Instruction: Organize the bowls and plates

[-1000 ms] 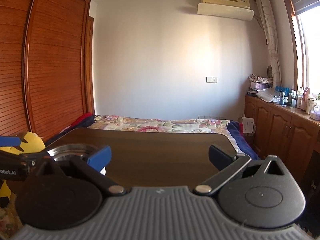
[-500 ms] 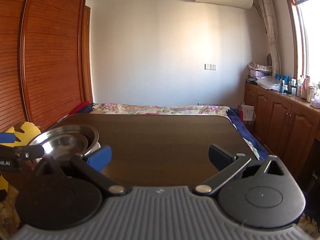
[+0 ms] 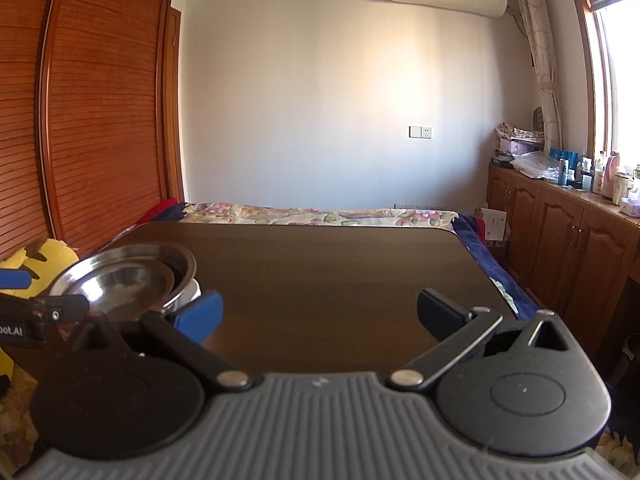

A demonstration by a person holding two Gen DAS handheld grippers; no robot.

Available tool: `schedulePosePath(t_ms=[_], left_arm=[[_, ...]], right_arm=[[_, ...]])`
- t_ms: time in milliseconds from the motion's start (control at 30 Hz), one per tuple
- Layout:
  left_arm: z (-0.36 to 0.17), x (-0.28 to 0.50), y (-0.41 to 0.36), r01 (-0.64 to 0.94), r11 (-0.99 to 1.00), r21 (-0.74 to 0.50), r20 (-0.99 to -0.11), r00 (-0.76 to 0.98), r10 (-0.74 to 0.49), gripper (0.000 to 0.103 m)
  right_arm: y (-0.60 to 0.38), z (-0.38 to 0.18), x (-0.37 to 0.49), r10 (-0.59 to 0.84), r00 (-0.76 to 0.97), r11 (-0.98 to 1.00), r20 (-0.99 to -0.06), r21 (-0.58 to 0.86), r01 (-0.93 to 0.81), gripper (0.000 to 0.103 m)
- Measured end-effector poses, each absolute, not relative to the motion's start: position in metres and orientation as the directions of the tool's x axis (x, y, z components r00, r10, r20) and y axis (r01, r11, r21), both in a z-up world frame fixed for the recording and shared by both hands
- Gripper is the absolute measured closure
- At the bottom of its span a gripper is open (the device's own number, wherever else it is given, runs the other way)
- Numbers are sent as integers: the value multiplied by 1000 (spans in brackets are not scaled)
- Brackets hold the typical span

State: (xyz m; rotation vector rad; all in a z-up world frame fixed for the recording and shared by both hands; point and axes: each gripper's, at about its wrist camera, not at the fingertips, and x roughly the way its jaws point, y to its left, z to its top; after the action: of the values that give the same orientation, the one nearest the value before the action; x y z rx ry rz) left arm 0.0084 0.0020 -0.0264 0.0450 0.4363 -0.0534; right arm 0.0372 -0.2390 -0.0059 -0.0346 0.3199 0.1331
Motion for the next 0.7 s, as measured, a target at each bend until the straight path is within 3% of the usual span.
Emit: schedulePosePath(t_ms=[700], left_arm=[[-24, 8, 2, 61, 998, 33, -418, 908, -42, 0]], right_arm=[[-241, -5, 39, 124, 941, 991, -314, -7, -133, 0]])
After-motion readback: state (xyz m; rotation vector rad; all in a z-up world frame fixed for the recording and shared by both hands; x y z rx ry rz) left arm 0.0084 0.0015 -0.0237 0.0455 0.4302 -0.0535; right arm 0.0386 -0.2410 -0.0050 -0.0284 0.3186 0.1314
